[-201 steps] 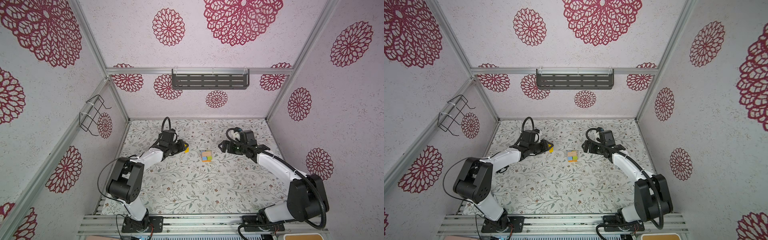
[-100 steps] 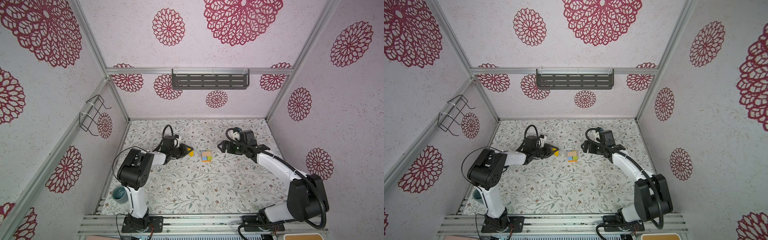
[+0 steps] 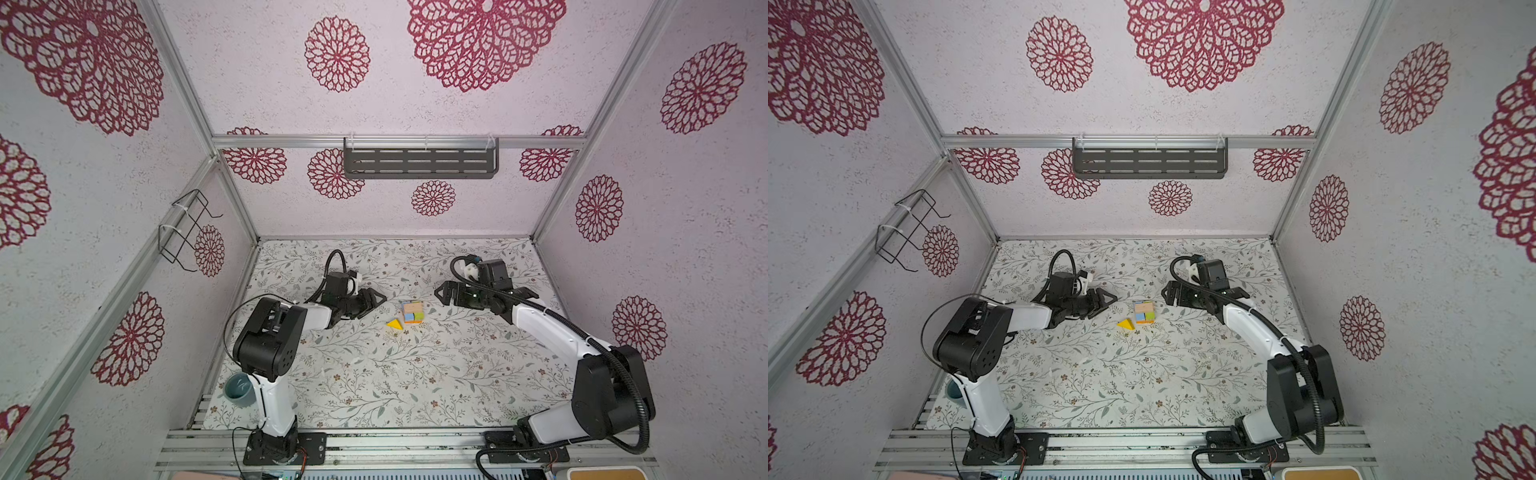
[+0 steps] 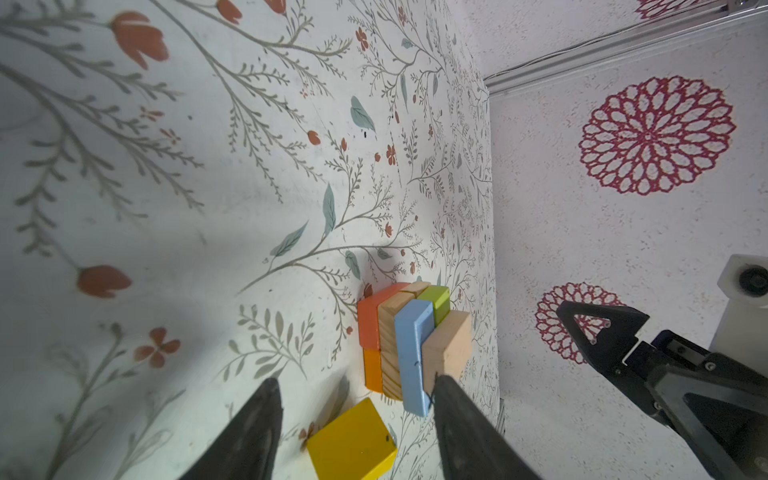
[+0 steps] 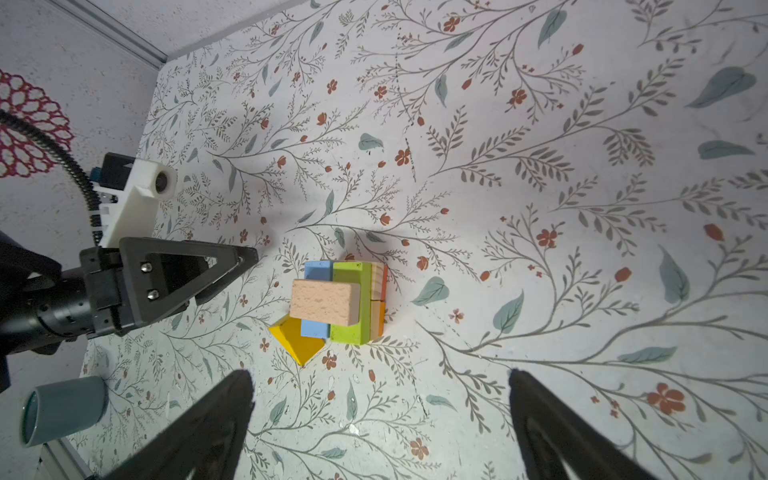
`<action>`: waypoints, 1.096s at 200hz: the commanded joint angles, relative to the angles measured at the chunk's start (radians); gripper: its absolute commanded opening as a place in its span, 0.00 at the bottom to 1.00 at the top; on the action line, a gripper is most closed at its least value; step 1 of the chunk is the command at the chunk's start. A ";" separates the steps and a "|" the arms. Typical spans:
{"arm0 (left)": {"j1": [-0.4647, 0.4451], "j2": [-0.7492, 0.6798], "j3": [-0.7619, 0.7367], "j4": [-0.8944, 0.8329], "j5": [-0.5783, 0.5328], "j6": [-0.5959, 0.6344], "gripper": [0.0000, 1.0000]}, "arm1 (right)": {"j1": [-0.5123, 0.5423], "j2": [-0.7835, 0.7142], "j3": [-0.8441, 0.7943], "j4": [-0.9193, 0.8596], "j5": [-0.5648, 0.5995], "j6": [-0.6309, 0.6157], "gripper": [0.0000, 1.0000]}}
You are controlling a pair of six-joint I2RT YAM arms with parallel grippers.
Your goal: Build the wood block tower
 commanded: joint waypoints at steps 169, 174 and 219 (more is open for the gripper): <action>0.045 -0.717 -0.278 -0.404 -0.523 0.014 0.69 | 0.392 0.236 0.416 -0.414 0.075 -0.370 0.72; 0.045 -0.737 -0.288 -0.409 -0.528 0.012 0.69 | 0.405 0.257 0.439 -0.435 0.078 -0.383 0.70; 0.046 -0.828 -0.363 -0.432 -0.552 0.014 0.70 | 0.465 0.438 0.626 -0.571 0.124 -0.440 0.62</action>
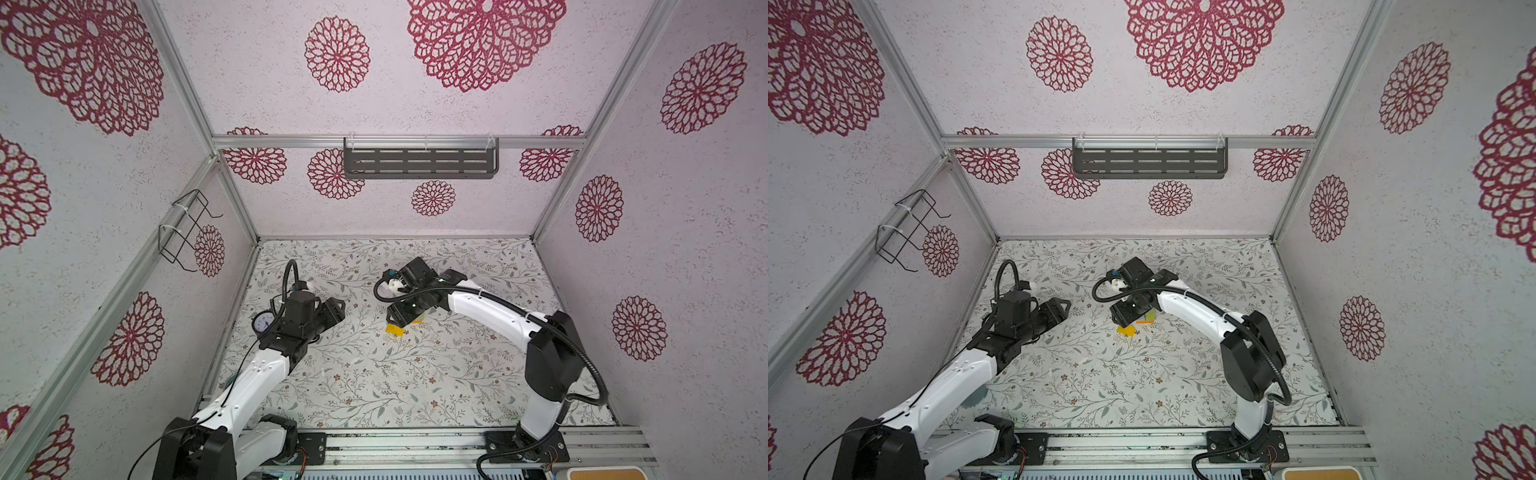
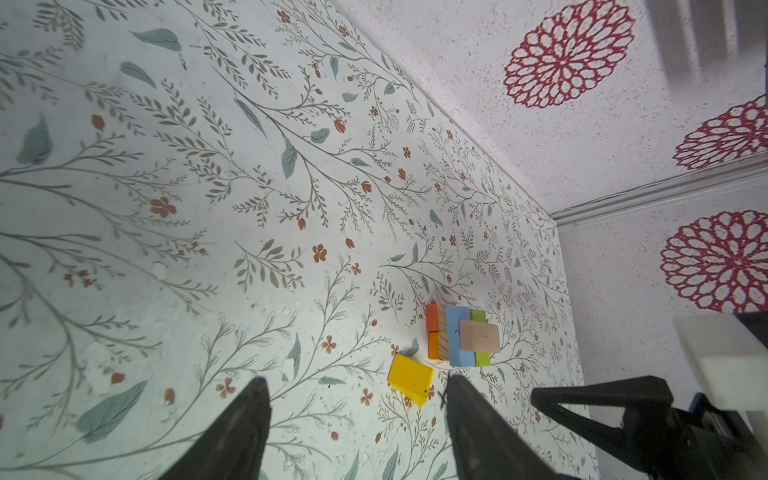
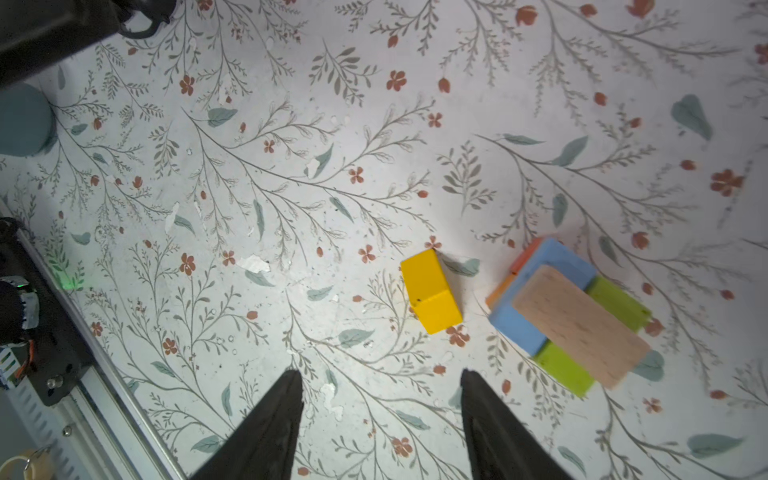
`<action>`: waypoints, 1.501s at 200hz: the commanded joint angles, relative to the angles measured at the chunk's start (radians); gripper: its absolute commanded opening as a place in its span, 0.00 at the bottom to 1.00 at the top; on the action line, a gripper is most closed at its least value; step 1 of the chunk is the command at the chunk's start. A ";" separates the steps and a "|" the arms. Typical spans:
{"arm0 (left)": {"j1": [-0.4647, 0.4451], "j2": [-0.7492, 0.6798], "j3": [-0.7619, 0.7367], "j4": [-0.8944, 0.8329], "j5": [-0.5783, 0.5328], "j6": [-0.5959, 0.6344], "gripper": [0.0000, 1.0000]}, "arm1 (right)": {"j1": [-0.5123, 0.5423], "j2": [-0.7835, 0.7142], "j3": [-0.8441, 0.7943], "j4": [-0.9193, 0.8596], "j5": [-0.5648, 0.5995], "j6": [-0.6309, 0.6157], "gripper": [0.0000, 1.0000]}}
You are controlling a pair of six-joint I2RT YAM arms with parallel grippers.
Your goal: Build the wood block tower
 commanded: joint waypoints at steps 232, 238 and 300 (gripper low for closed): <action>0.000 0.059 -0.073 0.062 0.031 0.023 0.70 | 0.051 0.360 0.302 -0.214 0.215 -0.124 0.66; 0.000 0.060 -0.073 0.062 0.031 0.023 0.70 | 0.051 0.363 0.302 -0.214 0.215 -0.123 0.66; 0.001 0.047 -0.076 0.048 0.029 0.021 0.70 | 0.059 0.365 0.287 -0.217 0.208 -0.116 0.62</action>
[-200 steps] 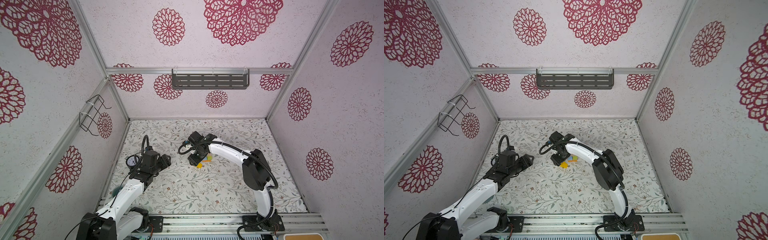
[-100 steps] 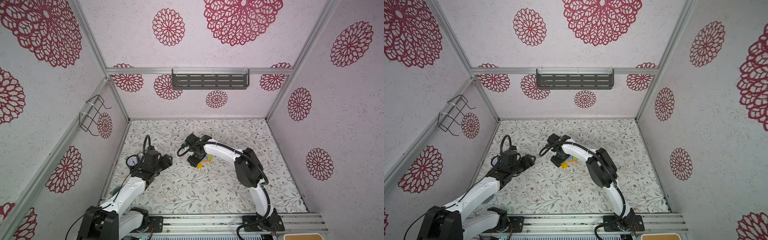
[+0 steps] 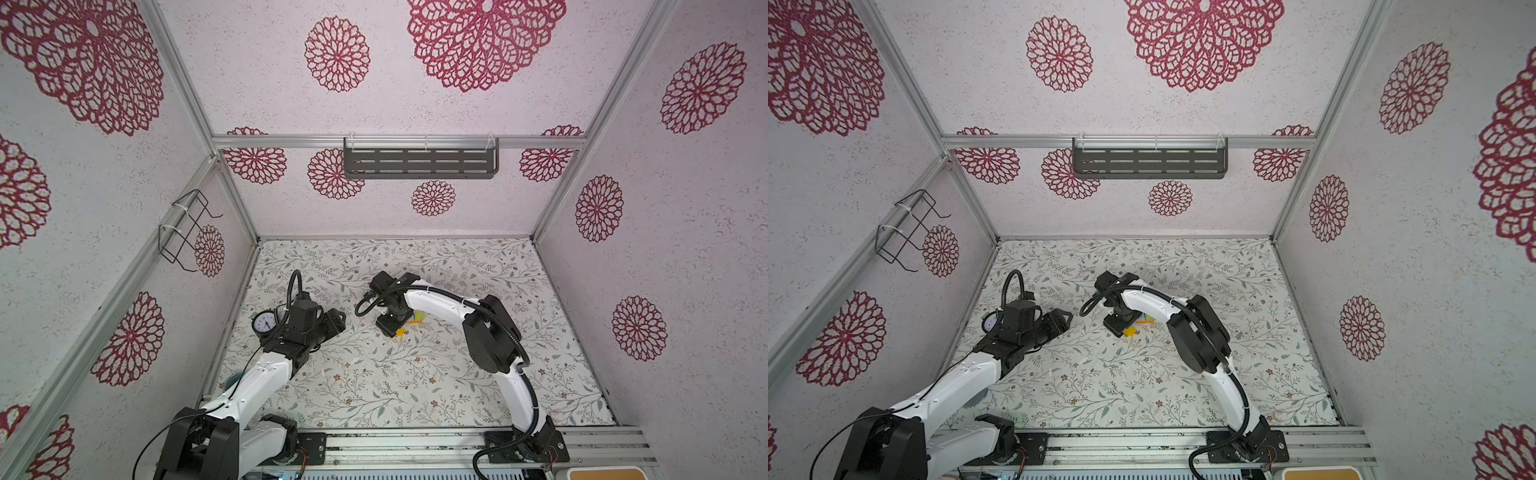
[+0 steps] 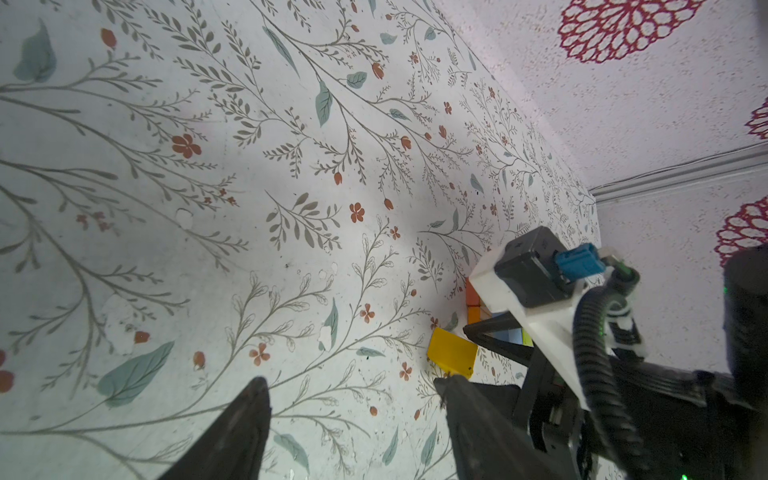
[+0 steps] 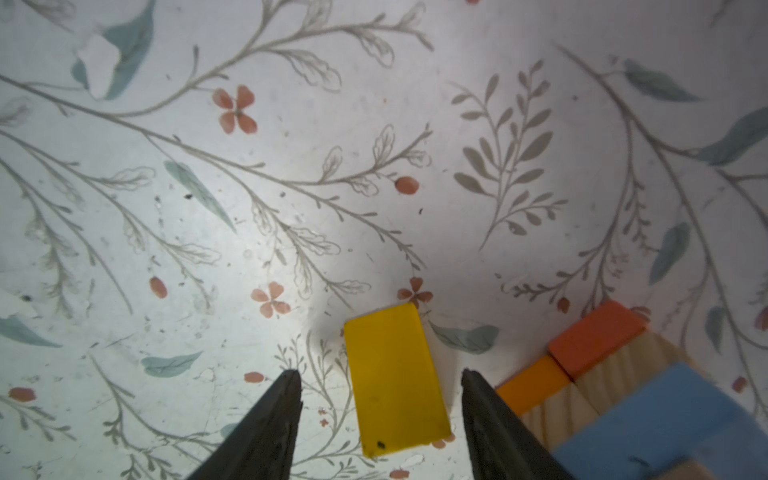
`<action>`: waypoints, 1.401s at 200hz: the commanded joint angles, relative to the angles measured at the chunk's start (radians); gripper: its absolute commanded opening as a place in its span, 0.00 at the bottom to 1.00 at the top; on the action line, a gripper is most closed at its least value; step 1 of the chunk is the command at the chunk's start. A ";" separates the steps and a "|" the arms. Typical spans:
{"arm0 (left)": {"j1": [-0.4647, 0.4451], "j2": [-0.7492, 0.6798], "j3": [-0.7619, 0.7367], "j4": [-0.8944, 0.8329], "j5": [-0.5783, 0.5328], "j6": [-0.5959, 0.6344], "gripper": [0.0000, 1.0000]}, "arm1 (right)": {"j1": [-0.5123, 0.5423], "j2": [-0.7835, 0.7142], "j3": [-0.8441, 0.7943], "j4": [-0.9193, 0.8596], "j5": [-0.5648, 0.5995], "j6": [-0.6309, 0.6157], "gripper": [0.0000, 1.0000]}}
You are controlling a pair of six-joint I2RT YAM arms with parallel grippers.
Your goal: Build the wood block tower
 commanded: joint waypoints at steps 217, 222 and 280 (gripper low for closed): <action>0.000 -0.074 -0.027 -0.024 -0.017 0.006 0.70 | 0.028 -0.082 -0.022 -0.075 0.023 0.086 0.35; 0.000 -0.075 -0.027 -0.025 -0.017 0.007 0.70 | 0.028 -0.084 -0.020 -0.077 0.023 0.086 0.34; 0.001 -0.082 -0.019 -0.035 -0.011 0.004 0.70 | 0.028 -0.136 -0.009 -0.092 0.049 0.085 0.28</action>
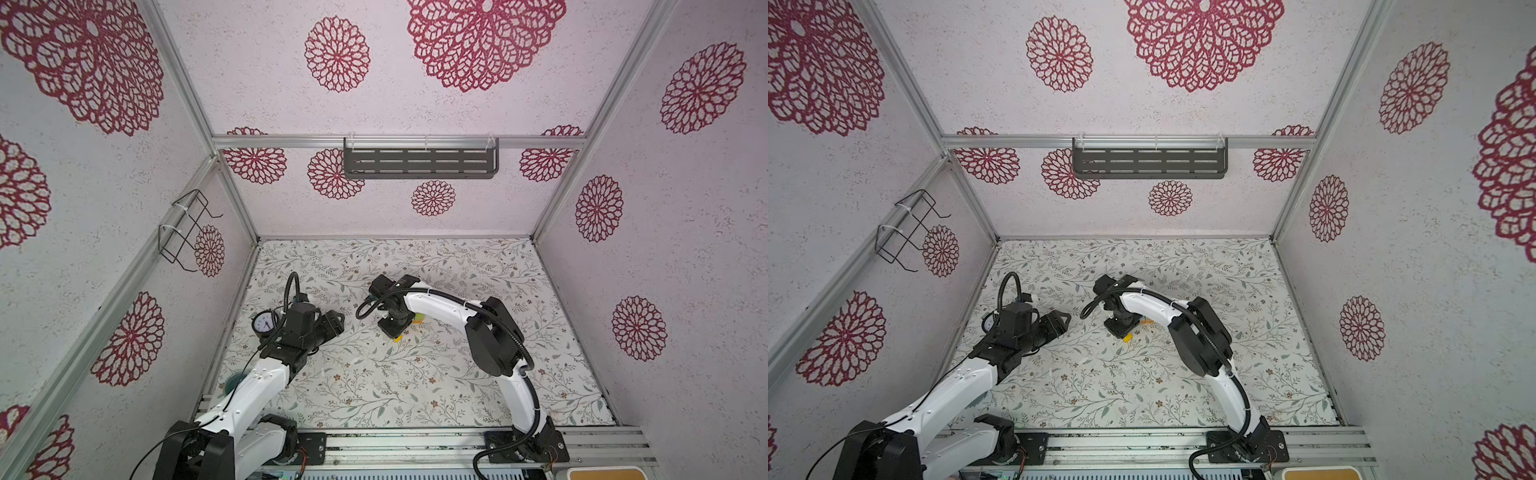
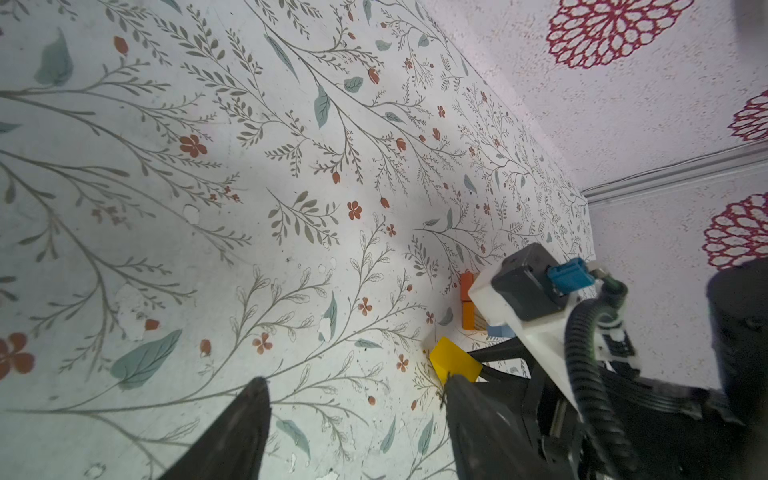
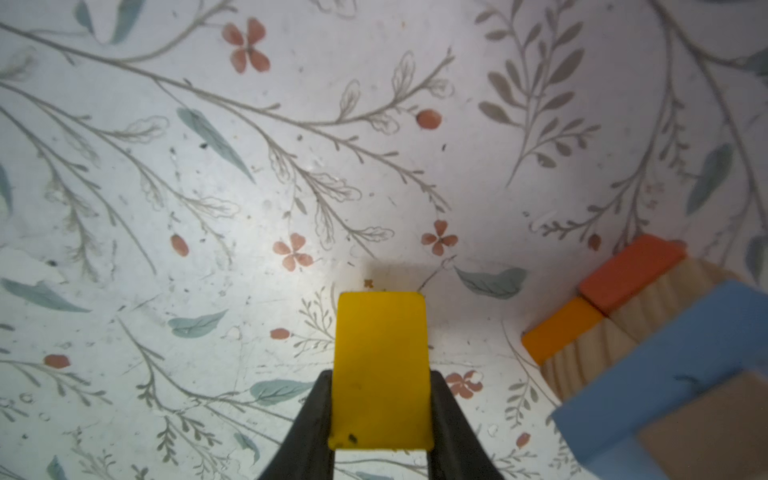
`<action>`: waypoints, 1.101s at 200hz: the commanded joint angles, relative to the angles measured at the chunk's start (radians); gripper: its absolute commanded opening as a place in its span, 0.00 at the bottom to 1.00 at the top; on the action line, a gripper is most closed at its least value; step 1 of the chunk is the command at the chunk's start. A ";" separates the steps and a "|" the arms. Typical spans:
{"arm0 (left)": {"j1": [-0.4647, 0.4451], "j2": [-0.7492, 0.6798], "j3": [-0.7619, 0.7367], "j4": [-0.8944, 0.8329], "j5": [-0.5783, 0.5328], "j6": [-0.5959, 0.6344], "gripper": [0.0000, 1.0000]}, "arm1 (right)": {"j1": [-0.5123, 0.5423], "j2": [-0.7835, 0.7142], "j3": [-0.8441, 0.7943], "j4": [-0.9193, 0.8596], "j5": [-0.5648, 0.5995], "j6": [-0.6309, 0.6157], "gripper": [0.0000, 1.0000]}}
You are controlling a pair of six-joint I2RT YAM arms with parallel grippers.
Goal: Build the wood block tower
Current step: 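Lift the yellow block with the right gripper and carry it over the stack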
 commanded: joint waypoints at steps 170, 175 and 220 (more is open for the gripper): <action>-0.001 0.010 0.036 0.003 -0.014 -0.005 0.69 | -0.027 -0.262 -0.050 -0.032 0.077 -0.237 0.10; -0.001 0.013 0.038 0.005 -0.013 -0.005 0.69 | -0.033 -0.266 -0.049 -0.032 0.075 -0.244 0.10; -0.001 0.046 0.050 0.025 -0.015 -0.007 0.69 | -0.089 -0.278 -0.040 -0.036 0.030 -0.286 0.07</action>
